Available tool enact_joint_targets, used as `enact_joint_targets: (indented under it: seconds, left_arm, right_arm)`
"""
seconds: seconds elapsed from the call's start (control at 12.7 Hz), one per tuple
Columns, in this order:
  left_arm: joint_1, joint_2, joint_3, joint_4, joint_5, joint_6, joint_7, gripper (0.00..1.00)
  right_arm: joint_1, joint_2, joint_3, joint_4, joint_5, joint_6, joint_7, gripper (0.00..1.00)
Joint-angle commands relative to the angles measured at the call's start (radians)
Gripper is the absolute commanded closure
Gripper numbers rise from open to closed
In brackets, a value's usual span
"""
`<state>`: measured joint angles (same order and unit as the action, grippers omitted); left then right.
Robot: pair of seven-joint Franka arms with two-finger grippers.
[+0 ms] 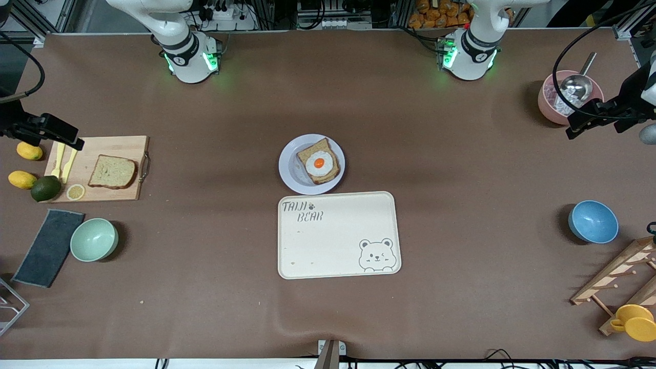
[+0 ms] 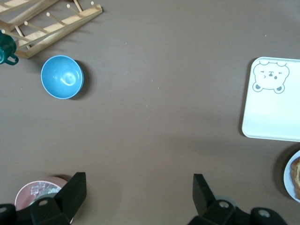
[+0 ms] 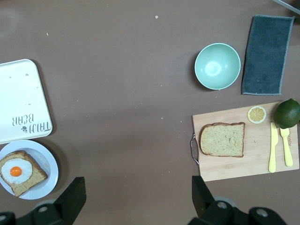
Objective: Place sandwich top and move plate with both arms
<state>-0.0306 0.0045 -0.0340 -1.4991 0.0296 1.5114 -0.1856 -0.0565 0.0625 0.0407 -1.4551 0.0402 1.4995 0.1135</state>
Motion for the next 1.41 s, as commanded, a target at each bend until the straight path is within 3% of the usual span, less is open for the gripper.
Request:
enact_joint_targets:
  seconds: [0.0,0.16,1.33]
  left_arm:
    - [-0.003,-0.015,0.005,0.003,0.023,-0.049,0.036,0.0]
    - [-0.002,-0.005,0.006,0.037,0.023,-0.054,0.046,0.0]
    - [0.006,-0.001,0.003,0.014,0.023,-0.079,0.031,0.0]
  right_arm:
    - [-0.016,-0.013,0.008,-0.016,0.018,0.011,0.0,0.0]
    - [-0.016,-0.013,0.008,-0.016,0.018,0.011,0.0,0.0]
    - [-0.022,-0.007,0.007,-0.016,0.01,-0.001,-0.011,0.0]
